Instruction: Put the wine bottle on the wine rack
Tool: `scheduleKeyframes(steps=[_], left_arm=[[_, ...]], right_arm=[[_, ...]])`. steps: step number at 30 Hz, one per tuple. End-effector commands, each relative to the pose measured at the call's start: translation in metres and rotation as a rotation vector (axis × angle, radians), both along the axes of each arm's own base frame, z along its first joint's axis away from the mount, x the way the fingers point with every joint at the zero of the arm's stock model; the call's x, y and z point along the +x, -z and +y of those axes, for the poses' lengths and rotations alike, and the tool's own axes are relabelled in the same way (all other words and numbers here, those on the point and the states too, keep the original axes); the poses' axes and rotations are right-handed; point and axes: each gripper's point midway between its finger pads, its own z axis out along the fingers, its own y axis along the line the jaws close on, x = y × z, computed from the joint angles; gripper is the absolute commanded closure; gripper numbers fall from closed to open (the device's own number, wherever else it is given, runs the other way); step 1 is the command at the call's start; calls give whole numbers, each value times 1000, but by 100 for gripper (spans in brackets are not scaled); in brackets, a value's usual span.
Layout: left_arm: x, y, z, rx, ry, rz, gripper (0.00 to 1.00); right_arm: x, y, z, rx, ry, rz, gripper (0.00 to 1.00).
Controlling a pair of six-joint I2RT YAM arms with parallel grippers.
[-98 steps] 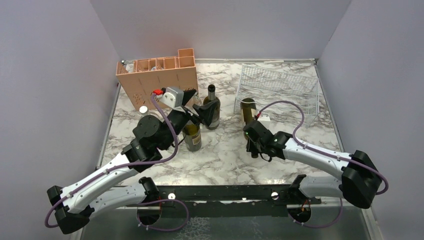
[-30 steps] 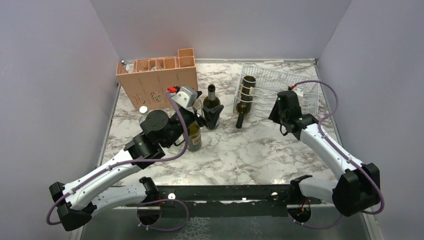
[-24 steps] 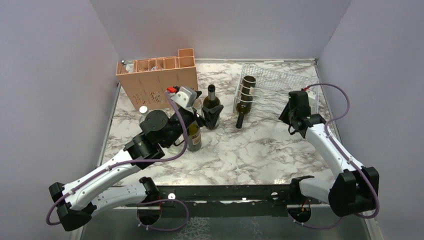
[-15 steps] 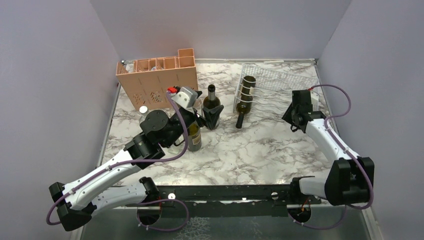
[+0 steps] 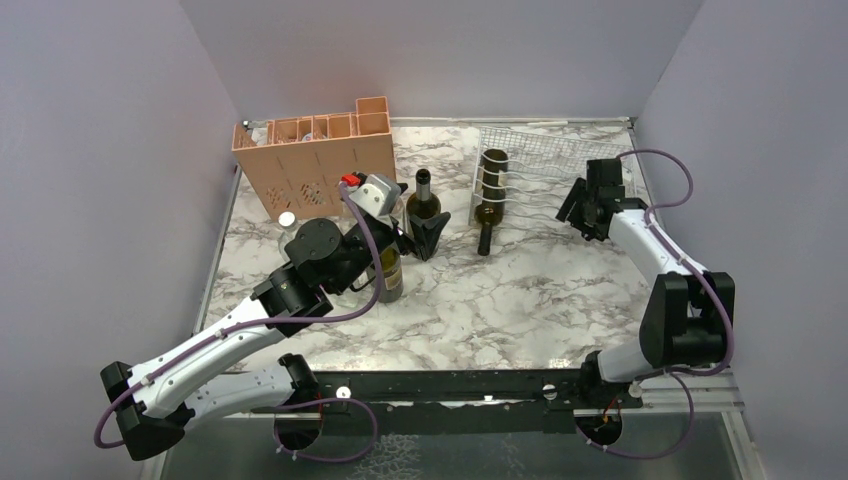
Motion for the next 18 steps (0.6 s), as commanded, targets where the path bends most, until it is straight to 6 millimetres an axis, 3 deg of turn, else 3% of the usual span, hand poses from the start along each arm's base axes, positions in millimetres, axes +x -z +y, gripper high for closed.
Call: scheduleKeyframes(steps=[1,5,9,13,18], left_arm=[[-4,-19,-1,-37,20,-23,1],[0,-20,1,-35,-8,-17,1],[7,-25,9,-31,-61,-18,1],[15,-31,18,-29,-129,-17,1],[19,-44,30,-40,-190,-38,1]], right_arm=[[25,-25,11,42,-72,-99,30],[15,-36,22,84,-128,-116,30],[2,-55,48,154,-296,-167,32],[-10,-87,79,217,-475,-237,34],[-23,-138,135,287,-744,-400,34]])
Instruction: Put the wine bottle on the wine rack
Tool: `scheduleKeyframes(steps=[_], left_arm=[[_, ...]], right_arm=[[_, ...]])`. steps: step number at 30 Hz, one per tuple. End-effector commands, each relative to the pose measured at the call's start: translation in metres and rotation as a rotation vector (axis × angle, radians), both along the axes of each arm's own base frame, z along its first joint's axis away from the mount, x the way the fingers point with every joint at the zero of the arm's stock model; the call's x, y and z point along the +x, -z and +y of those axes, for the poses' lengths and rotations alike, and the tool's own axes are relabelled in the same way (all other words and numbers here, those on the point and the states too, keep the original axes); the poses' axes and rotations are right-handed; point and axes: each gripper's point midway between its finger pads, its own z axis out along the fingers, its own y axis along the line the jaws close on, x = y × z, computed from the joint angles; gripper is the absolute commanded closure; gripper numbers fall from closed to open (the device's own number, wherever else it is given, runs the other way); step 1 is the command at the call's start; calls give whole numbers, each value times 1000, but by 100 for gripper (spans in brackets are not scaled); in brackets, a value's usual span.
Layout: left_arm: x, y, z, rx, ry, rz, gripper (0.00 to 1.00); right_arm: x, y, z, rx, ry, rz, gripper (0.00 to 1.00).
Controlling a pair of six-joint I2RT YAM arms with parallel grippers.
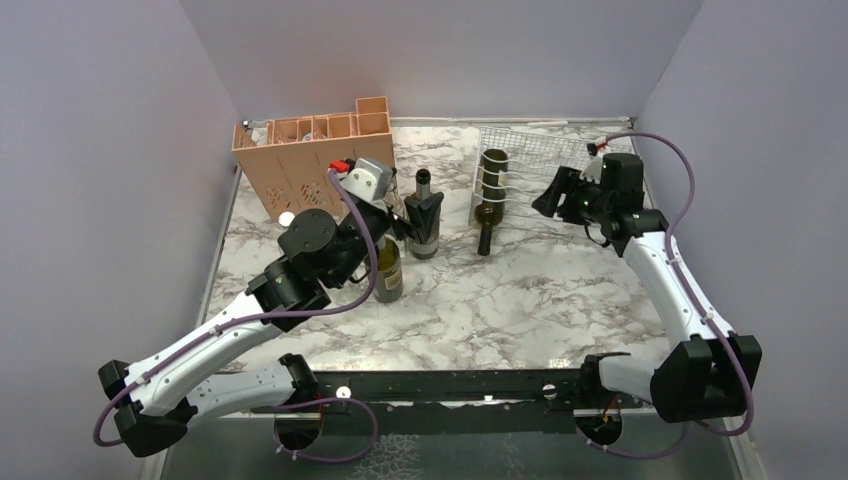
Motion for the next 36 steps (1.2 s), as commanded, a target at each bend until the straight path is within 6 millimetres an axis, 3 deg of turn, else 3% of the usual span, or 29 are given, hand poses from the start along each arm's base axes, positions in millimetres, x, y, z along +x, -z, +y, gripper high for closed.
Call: scheduleKeyframes(steps=[1,6,13,23,32,36], left_arm=[[5,-23,19,-22,-92,-34,1],[5,-35,34,-42,-141,-54,1],[1,-41,57,-88,-204,-56,1],[-5,-40,72,-94,-227,-51,1],[-5,-33,69,-76,-218,-41,1],[-4,-29,66,-63,-212,-33,1]], right_arm=[[-14,-58,64,91,-320,-200,34],[-30,-101,117,146,-526,-384,34],[-34,-130,183,108,-718,-517,33],[-26,-126,250,51,-885,-596,32],[4,-114,276,22,-908,-636,35],[7,-111,287,20,-939,-643,39]])
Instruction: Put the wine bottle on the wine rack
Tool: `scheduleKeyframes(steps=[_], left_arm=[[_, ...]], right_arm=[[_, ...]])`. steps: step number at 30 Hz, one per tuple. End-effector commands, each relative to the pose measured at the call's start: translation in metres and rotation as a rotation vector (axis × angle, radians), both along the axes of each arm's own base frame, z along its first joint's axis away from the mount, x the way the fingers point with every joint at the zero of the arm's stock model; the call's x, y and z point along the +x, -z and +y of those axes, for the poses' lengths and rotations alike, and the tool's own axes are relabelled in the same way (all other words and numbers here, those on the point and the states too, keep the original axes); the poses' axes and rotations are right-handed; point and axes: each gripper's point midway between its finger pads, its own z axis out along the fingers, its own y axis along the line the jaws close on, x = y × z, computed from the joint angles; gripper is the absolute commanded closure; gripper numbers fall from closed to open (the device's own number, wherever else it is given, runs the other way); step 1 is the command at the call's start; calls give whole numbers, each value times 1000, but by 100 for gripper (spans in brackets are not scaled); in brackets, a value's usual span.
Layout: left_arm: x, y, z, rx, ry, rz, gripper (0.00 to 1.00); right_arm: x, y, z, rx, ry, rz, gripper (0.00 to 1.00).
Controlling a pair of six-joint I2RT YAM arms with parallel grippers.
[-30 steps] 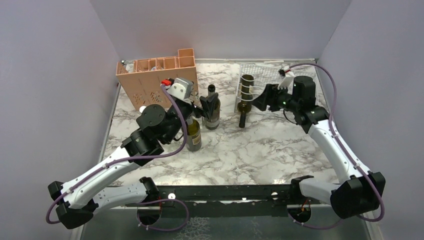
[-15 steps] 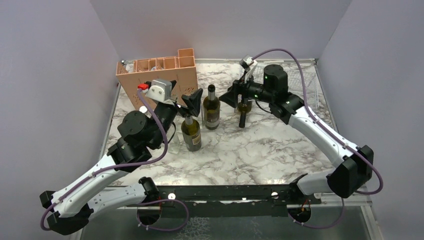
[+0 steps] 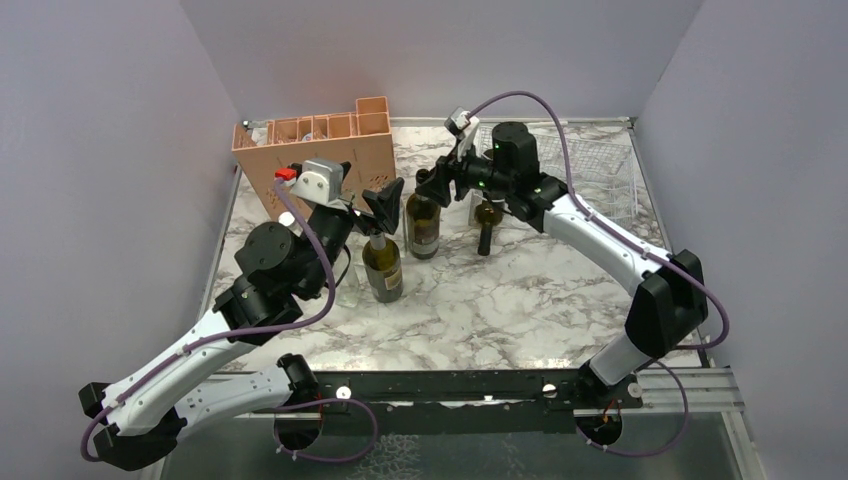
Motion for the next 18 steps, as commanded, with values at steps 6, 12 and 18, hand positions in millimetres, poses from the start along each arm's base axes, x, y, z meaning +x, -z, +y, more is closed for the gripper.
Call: scheduleKeyframes(steps=[6,12,18], left_arm=[[0,9,-2,23,4,23,1],[0,12,-6,32,17,30,1],[2,20,-17,69,50,38,1]], right_arm=[[6,-23,22,-4,-29,-174,53],[-3,-37,15,-5,-4,-228,85],[-23,-58,-1,31,22,-241,96]])
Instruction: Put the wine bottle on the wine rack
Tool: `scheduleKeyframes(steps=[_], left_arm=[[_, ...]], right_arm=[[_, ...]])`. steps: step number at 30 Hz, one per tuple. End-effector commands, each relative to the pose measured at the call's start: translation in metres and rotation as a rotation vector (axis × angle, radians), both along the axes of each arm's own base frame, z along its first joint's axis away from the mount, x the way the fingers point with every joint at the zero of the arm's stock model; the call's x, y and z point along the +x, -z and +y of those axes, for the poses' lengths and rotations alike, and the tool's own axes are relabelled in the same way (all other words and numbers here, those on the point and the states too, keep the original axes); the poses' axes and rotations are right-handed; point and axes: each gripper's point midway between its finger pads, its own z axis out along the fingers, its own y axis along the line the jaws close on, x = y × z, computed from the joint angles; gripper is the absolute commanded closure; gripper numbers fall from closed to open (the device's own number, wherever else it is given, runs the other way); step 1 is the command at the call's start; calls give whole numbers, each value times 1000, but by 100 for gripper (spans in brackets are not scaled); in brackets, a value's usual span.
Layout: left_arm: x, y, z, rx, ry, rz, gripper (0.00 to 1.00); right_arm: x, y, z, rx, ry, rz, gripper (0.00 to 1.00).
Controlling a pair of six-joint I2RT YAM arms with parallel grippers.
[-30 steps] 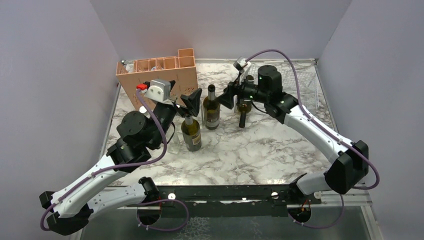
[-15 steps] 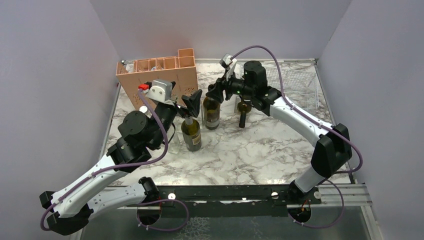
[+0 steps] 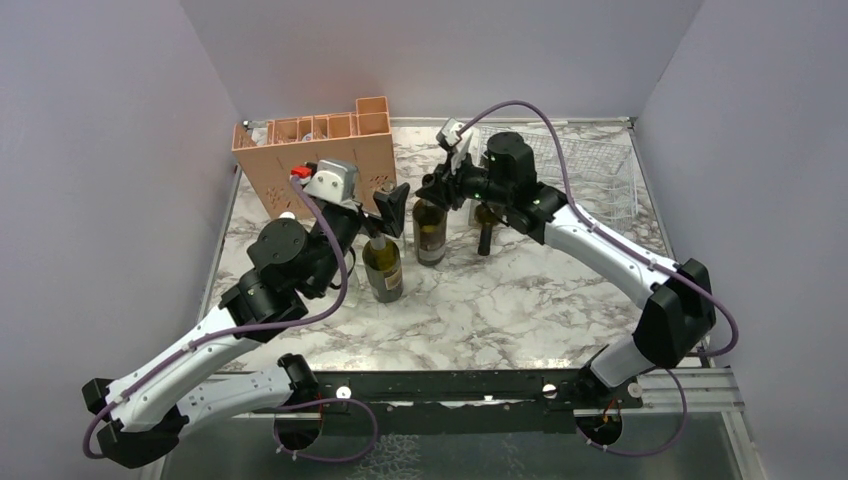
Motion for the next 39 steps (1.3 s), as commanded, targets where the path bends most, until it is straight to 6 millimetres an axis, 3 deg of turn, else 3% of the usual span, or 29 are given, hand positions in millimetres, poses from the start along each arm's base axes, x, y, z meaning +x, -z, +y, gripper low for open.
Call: scheduleKeyframes(steps=[1,6,11,14,18,23,27,30,39], left_arm=[[-1,7,-14,26,54,9,1],[-10,22,-42,110,196,10,1],[-55,33,-90,177,570,-63,1],[-68,44,-109,180,691,-56,1],[-63,72,-126,178,723,-1,1],[-64,123,-143,266,795,14,1],[-50,143,-150,273,758,59,1],[-62,160,-163,266,853,80,1],[-81,182,-179,225,1003,78,1]], right_arm=[[-18,-57,-17,98,38,-104,97],[-40,-74,-46,135,109,-81,99],[-63,-82,-81,165,216,-33,99],[-81,-87,-98,168,230,-14,99],[-101,-94,-114,184,245,21,99],[-125,-106,-126,217,234,69,99],[-138,-113,-131,236,218,90,99],[-143,-123,-135,264,221,76,99],[-153,-146,-148,290,219,4,99]])
